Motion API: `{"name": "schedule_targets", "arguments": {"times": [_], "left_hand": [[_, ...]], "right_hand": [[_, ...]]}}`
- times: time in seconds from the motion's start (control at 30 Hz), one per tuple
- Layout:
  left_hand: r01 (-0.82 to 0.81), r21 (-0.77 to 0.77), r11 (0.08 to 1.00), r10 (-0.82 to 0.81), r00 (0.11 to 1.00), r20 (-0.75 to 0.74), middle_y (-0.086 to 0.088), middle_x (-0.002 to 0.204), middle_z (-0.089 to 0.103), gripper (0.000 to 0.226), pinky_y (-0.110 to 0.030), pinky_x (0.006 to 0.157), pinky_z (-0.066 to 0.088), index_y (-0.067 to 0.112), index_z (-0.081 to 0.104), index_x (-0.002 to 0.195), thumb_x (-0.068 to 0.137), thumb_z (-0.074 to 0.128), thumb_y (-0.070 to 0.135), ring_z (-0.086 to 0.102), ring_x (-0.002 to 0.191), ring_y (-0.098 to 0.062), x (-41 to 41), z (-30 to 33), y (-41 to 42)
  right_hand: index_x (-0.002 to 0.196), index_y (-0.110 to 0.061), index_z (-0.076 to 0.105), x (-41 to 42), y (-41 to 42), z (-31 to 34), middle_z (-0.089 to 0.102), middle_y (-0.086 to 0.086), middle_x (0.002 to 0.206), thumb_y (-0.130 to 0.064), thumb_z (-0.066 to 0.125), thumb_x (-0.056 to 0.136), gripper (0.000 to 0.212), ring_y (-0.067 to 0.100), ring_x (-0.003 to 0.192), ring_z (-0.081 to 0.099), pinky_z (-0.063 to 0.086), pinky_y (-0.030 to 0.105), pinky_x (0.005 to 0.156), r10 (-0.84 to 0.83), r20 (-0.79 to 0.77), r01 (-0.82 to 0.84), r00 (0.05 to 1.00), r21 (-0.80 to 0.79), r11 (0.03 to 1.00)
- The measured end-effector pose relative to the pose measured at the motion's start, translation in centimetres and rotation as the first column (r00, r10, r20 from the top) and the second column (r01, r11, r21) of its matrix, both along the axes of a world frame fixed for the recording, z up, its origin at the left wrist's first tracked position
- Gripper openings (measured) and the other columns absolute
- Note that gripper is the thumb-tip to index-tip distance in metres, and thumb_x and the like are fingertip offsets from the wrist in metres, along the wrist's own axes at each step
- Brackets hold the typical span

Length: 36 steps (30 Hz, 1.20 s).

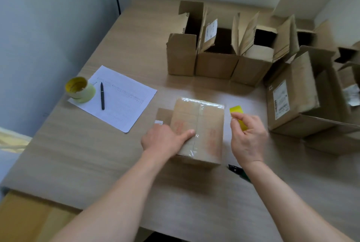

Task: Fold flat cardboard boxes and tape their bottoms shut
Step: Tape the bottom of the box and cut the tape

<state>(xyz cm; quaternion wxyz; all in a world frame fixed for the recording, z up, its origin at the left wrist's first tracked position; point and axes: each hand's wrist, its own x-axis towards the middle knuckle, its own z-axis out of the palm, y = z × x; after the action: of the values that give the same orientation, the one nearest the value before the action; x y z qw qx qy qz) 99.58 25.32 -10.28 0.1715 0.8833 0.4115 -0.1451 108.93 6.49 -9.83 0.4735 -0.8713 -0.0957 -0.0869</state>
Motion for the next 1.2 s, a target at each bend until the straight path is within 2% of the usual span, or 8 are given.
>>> {"name": "schedule_targets", "arguments": {"times": [0.17,0.3,0.43,0.53,0.73,0.9,0.97,1.2], "left_hand": [[-0.040,-0.135,0.990,0.050,0.996,0.069,-0.006,0.102,0.064,0.068,-0.037,0.069,0.043,0.020,0.049,0.082,0.080,0.027,0.083,0.059,0.094,-0.033,-1.1,-1.8,-2.2],[0.097,-0.008,0.995,-0.078,0.842,0.534,-0.010,0.126,0.046,0.042,-0.044,0.079,0.050,0.017,0.051,0.124,0.092,0.057,0.043,0.051,0.108,-0.033,-2.4,-2.3,-3.5],[0.298,0.370,0.880,-0.452,0.765,0.459,-0.012,0.123,0.053,0.028,-0.044,0.073,0.049,0.024,0.066,0.112,0.085,0.068,0.033,0.046,0.104,-0.032,-1.2,-2.0,-2.5],[0.342,0.435,0.833,-0.528,0.730,0.435,-0.006,0.108,0.056,0.024,-0.039,0.067,0.046,0.023,0.067,0.104,0.086,0.058,0.038,0.050,0.092,-0.032,-0.7,-1.8,-1.4],[0.411,0.230,0.882,-0.470,0.791,0.390,0.005,0.121,0.051,0.033,-0.038,0.089,0.040,0.034,0.061,0.124,0.093,0.051,0.043,0.041,0.110,-0.025,0.9,0.6,-0.2],[0.657,0.137,0.741,-0.482,0.378,0.790,-0.005,0.106,0.067,0.050,-0.033,0.083,0.049,0.009,0.069,0.116,0.079,0.068,0.044,0.060,0.097,-0.023,-3.5,2.7,-4.3],[0.731,0.025,0.682,-0.472,0.413,0.779,-0.007,0.102,0.070,0.044,-0.035,0.081,0.052,0.008,0.071,0.113,0.078,0.075,0.034,0.064,0.093,-0.024,-5.1,2.4,-6.4],[0.592,-0.085,0.802,-0.269,0.484,0.832,-0.002,0.080,0.071,0.010,-0.034,0.068,0.052,0.010,0.078,0.089,0.086,0.070,0.016,0.065,0.075,-0.016,-7.3,2.0,-8.7]], "right_hand": [[0.099,-0.025,0.075,-1.1,0.8,-1.2,0.060,0.003,0.089,-0.021,0.069,0.087,0.014,0.025,0.078,0.059,0.046,0.031,0.069,0.035,0.051,-0.027,0.998,-0.149,0.988],[0.097,-0.023,0.072,-1.3,1.3,-2.1,0.056,0.004,0.084,-0.029,0.061,0.088,0.015,0.028,0.074,0.056,0.047,0.036,0.063,0.096,0.156,-0.051,0.983,-0.266,0.963],[0.098,-0.024,0.072,-0.2,1.4,-1.8,0.059,0.005,0.091,-0.027,0.063,0.091,0.012,0.031,0.082,0.059,0.045,0.034,0.066,0.105,0.045,-0.086,0.993,-0.306,0.948],[0.103,-0.026,0.073,0.7,-0.2,0.1,0.064,0.004,0.097,-0.029,0.063,0.093,0.014,0.029,0.089,0.061,0.046,0.034,0.070,0.114,-0.032,-0.118,0.993,-0.296,0.948],[0.089,-0.030,0.076,-3.9,-5.1,4.7,0.065,-0.002,0.082,-0.026,0.073,0.083,0.007,0.030,0.072,0.064,0.048,0.031,0.055,0.143,0.082,-0.078,0.986,-0.534,0.842],[0.083,-0.034,0.075,-7.3,-5.2,4.9,0.068,-0.004,0.079,-0.028,0.074,0.079,0.007,0.026,0.079,0.065,0.038,0.027,0.059,0.216,-0.126,-0.248,0.968,-0.589,0.769],[0.089,-0.038,0.075,-8.2,-4.8,4.5,0.068,-0.004,0.082,-0.032,0.071,0.081,0.010,0.024,0.081,0.064,0.035,0.027,0.060,0.283,-0.174,-0.331,0.943,-0.573,0.750],[0.097,-0.042,0.073,-9.1,-5.1,4.6,0.070,-0.007,0.092,-0.045,0.063,0.087,0.015,0.020,0.090,0.064,0.045,0.030,0.068,0.368,-0.313,-0.483,0.876,-0.534,0.694]]}}
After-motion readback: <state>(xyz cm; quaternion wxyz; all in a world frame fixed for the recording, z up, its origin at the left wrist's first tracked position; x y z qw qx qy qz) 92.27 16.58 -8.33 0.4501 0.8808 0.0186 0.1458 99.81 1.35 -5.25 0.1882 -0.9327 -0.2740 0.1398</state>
